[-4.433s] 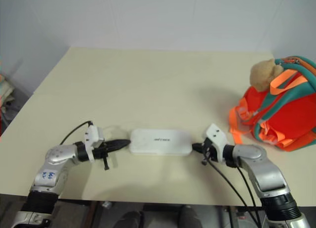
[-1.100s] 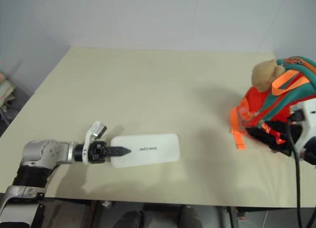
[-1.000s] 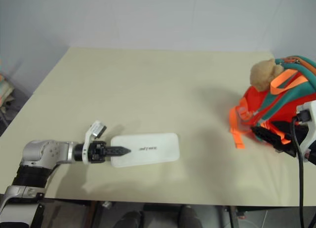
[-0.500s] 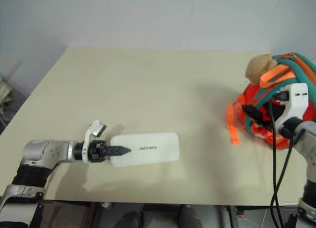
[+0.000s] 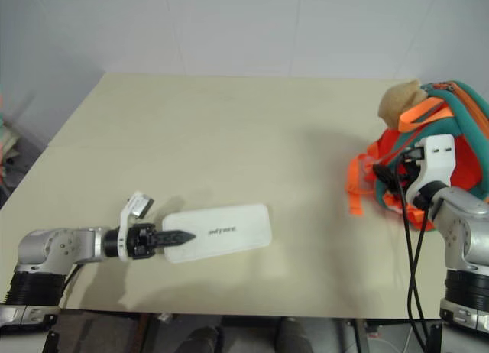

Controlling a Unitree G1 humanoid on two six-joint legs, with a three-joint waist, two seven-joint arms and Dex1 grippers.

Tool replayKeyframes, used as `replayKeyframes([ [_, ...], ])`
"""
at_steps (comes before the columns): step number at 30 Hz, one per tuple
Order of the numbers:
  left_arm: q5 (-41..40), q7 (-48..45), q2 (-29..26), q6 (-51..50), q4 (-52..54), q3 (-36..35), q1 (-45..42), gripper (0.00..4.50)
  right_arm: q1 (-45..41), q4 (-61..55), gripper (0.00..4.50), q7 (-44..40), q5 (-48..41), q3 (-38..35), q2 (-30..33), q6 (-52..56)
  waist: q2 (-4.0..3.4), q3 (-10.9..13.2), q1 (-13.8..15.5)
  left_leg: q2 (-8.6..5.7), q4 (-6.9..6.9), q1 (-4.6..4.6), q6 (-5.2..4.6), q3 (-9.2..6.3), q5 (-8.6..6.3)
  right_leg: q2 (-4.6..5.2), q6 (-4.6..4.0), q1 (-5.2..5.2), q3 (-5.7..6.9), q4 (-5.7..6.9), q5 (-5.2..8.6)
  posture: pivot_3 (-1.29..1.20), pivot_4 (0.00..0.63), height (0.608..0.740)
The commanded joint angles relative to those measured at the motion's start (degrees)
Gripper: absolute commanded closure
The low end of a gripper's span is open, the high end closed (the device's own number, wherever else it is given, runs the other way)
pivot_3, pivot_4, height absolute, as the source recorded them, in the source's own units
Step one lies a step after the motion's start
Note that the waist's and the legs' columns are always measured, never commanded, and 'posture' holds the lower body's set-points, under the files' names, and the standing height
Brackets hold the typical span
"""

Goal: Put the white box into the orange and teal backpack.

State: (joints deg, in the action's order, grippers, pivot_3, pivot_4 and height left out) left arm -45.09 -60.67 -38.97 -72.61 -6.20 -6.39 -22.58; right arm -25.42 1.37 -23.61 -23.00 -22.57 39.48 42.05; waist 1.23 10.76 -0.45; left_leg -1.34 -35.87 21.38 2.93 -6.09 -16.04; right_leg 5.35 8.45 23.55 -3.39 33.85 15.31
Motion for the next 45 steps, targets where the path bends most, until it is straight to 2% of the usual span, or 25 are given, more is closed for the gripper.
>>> replayKeyframes([
  [1,-0.28,1.25,-0.27,0.17,1.05,-0.45,-0.24,3.22,-2.88,0.71,0.38,3.13,0.95,-0.62,-2.86,-5.04,0.00,0.00,-0.15,0.00,0.00,-0.01,0.01,0.00,0.00,0.00,0.00,-0.01,0.00,0.01,0.00,0.00,0.150,0.740],
  [9,-0.19,1.24,0.03,1.08,-0.07,0.28,-1.38,3.22,-6.53,5.24,0.38,7.66,2.08,-1.12,-8.66,-12.57,0.00,0.00,-0.32,0.00,0.07,-0.03,0.03,0.00,0.01,0.01,0.01,0.00,-0.01,0.00,0.00,0.00,0.150,0.740],
  [10,-0.16,1.25,0.03,1.19,-0.15,0.33,-1.38,3.22,-6.57,5.47,0.54,7.78,2.21,-0.98,-8.89,-13.30,0.00,0.00,-0.32,0.00,0.09,-0.02,0.03,0.00,0.01,0.01,0.01,0.01,-0.01,0.00,0.00,0.00,0.150,0.740],
  [13,-0.04,1.47,0.15,1.86,-0.38,0.14,-1.20,3.22,-6.72,6.72,1.18,8.15,2.97,-0.76,-9.30,-16.36,0.00,0.00,-0.40,-0.01,0.11,-0.02,0.03,0.00,0.01,0.02,0.01,0.01,-0.01,-0.02,-0.01,0.00,0.150,0.740],
  [17,0.21,1.70,0.21,2.93,-1.00,-0.09,-1.26,3.22,-7.11,8.21,2.63,8.39,3.34,-0.45,-9.39,-18.48,0.00,0.00,-0.74,0.00,0.11,-0.03,0.03,0.00,0.02,0.01,0.01,0.01,-0.01,0.01,0.00,0.00,0.150,0.740],
  [20,0.31,0.77,-0.52,4.00,-1.86,-0.17,-1.63,3.22,-7.40,8.67,3.55,7.13,2.81,0.22,-9.63,-19.91,0.00,0.00,-1.11,-0.01,0.09,-0.03,0.03,0.00,0.02,0.01,0.01,0.00,-0.01,0.01,0.00,0.00,0.150,0.740],
  [22,0.60,0.58,-0.78,5.02,-2.63,-0.43,-1.97,3.22,-7.73,8.96,3.91,6.28,2.05,0.52,-9.77,-19.97,0.00,0.00,-1.16,-0.01,0.10,-0.03,0.03,0.00,0.02,0.01,0.01,0.00,-0.01,0.01,-0.01,0.00,0.150,0.740],
  [26,1.40,0.26,-1.41,7.54,-4.49,-1.06,-2.41,3.22,-8.86,8.63,3.91,2.99,-0.29,1.60,-10.03,-18.07,0.00,0.00,-1.39,0.00,0.12,-0.05,0.03,0.00,0.02,-0.01,0.01,0.01,-0.03,0.02,-0.01,0.00,0.150,0.740],
  [30,2.02,-0.36,-2.80,9.78,-5.73,-1.83,-1.79,3.22,-11.00,3.35,3.91,-4.34,-8.35,3.72,-10.49,-10.03,-0.02,0.01,-1.68,0.05,0.17,-0.08,0.03,0.01,0.02,-0.05,0.01,0.02,-0.04,0.02,0.00,0.00,0.150,0.740],
  [35,2.67,0.36,-4.29,12.45,-7.14,-3.90,-0.39,3.22,-10.16,-6.97,3.91,-17.53,-17.29,11.07,-5.89,2.94,-0.03,0.02,-1.91,0.13,0.28,-0.10,0.03,0.00,0.02,-0.08,-0.01,0.06,-0.04,0.03,0.01,0.00,0.150,0.740],
  [38,2.32,1.81,-4.27,13.83,-9.47,-7.17,-1.08,3.22,-10.18,-10.75,3.91,-22.18,-21.44,13.29,-3.69,8.44,-0.03,0.02,-1.87,0.12,0.31,-0.09,0.02,0.01,0.01,-0.07,-0.01,0.06,-0.03,-0.01,0.01,0.00,0.150,0.740],
  [45,2.76,2.48,-6.00,16.35,-11.51,-10.96,1.38,3.22,-14.49,-15.21,3.91,-24.86,-42.70,8.29,-0.12,26.75,-0.03,0.02,-1.60,0.13,0.33,-0.06,0.02,0.02,0.01,-0.03,-0.03,0.12,-0.05,-0.03,0.02,0.00,0.150,0.740],
])
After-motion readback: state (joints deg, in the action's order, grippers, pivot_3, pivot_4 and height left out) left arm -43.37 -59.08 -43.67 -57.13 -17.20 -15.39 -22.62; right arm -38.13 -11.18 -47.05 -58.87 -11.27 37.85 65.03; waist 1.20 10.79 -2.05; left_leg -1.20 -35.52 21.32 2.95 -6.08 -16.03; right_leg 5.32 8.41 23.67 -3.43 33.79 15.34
